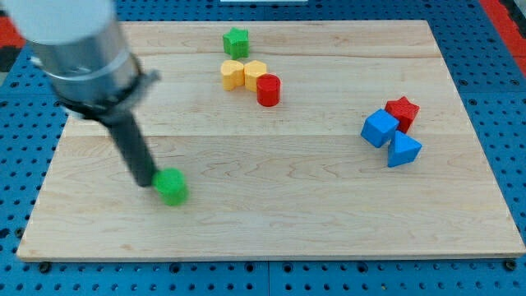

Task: Move the green star closer to the green circle

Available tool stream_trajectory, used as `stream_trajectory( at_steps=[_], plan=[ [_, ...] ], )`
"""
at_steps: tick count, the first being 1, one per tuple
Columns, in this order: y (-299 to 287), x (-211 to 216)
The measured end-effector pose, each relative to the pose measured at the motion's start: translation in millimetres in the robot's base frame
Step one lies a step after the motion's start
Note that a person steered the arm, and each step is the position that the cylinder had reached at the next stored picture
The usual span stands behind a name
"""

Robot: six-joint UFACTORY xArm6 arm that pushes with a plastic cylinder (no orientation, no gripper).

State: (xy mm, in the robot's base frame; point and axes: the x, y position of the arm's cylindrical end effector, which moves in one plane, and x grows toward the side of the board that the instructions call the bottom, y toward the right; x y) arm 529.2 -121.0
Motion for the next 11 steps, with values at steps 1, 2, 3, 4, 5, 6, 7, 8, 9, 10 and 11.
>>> stream_trajectory(
  at_steps=[1, 2, 3, 4, 5, 6, 7, 8, 9, 10, 11],
  plan=[
    [3, -21],
    [16, -95],
    [-6, -178],
    [-68, -237],
    [-19, -299],
    [70, -328],
    [90, -334],
    [79, -295],
    [76, -267],
    [62, -242],
    [31, -202]
  ],
)
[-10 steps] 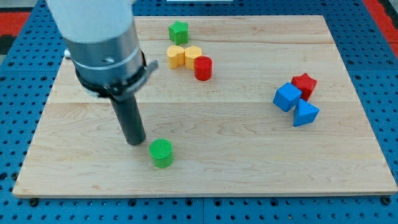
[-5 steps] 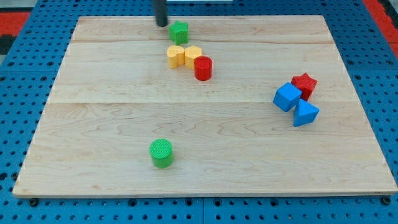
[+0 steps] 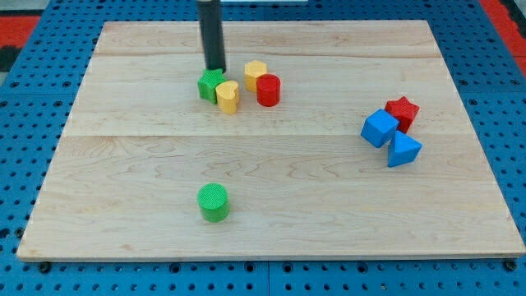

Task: Move the green star closer to the green circle

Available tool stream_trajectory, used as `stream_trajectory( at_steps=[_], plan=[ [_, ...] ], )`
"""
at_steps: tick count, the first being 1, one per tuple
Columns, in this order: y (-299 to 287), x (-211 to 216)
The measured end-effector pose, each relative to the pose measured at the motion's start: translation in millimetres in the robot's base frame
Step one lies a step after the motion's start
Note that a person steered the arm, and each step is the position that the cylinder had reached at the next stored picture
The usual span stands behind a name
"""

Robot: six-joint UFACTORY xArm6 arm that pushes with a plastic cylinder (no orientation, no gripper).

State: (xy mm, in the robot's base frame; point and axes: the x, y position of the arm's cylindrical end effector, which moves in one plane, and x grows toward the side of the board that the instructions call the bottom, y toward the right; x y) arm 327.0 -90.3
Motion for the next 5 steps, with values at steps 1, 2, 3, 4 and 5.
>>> stream_trajectory(
  at_steps=[1, 2, 3, 4, 5],
  plan=[
    [-35, 45],
    [-15, 79],
    [-60, 34],
    [4, 33],
    [13, 81]
  ],
)
